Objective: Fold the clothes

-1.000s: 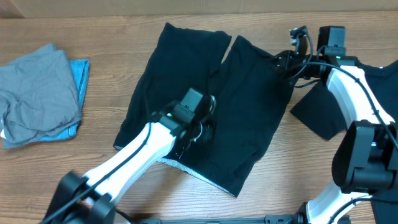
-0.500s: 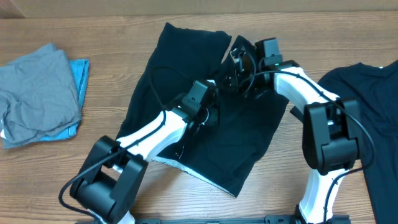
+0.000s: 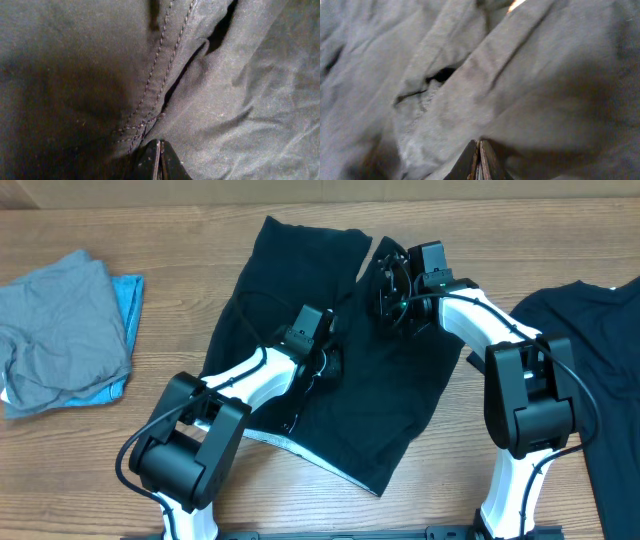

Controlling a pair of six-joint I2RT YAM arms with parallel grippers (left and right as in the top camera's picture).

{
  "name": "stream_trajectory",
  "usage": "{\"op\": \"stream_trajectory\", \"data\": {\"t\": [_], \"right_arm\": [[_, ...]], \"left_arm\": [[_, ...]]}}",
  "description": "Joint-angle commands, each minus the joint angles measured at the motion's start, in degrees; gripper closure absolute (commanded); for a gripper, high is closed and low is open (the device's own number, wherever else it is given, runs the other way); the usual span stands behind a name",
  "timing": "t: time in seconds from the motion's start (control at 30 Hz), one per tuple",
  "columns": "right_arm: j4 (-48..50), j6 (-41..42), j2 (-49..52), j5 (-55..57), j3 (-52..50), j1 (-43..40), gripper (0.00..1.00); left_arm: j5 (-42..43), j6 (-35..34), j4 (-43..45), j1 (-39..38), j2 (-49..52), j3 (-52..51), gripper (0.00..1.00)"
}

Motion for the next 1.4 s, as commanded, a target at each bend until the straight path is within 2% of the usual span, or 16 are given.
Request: {"op": "stream_trajectory", "data": {"t": [0.0, 0.27, 0.5, 0.57, 0.67, 0.7, 0.77, 0.93, 1.13, 1.37], "right_arm": [[1.75, 2.75, 0.39, 8.26, -0.09, -0.22, 0.95], [4.83, 3.08, 3.63, 9.44, -0.09, -1.77, 0.95], [4.83, 7.54, 5.62, 10.71, -0.09, -6.16, 0.93], [4.90, 7.52, 5.62, 10.73, -0.09, -7.34, 0.87], [5.97, 7.52, 5.62, 10.71, -0.09, -9.25, 0.72], [6.43, 7.52, 5.62, 10.73, -0.09, -9.77, 0.60], [7.30, 7.50, 5.62, 10.73, -0.09, -10.80, 0.26], [8.11, 7.48, 5.16, 8.44, 0.20, -12.87, 0.19], [3.06, 7.50, 1.29, 5.81, 1.75, -17.07, 0.11], [0.39, 7.50, -2.75, 3.52, 1.75, -23.67, 0.04]], "left_arm": [[-0.50, -0.74, -0.59, -0.13, 4.98, -1.09, 0.96], [-0.55, -0.72, -0.15, -0.13, 4.98, -1.09, 0.96], [-0.52, -0.68, -0.22, -0.13, 4.98, -1.09, 0.96], [-0.52, -0.44, -0.22, -0.13, 4.98, -1.09, 0.96], [-0.52, -0.26, -0.22, -0.13, 4.98, -1.09, 0.96], [-0.52, -0.26, -0.26, -0.13, 4.98, -1.09, 0.96], [-0.52, -0.26, -0.42, -0.13, 4.98, -1.09, 0.96], [-0.63, -0.09, -0.68, -0.13, 4.98, -1.09, 0.96], [-0.74, -0.07, -0.83, -0.13, 4.98, -1.09, 0.89], [-0.70, 0.35, -0.92, -0.13, 4.98, -1.09, 0.87]]}}
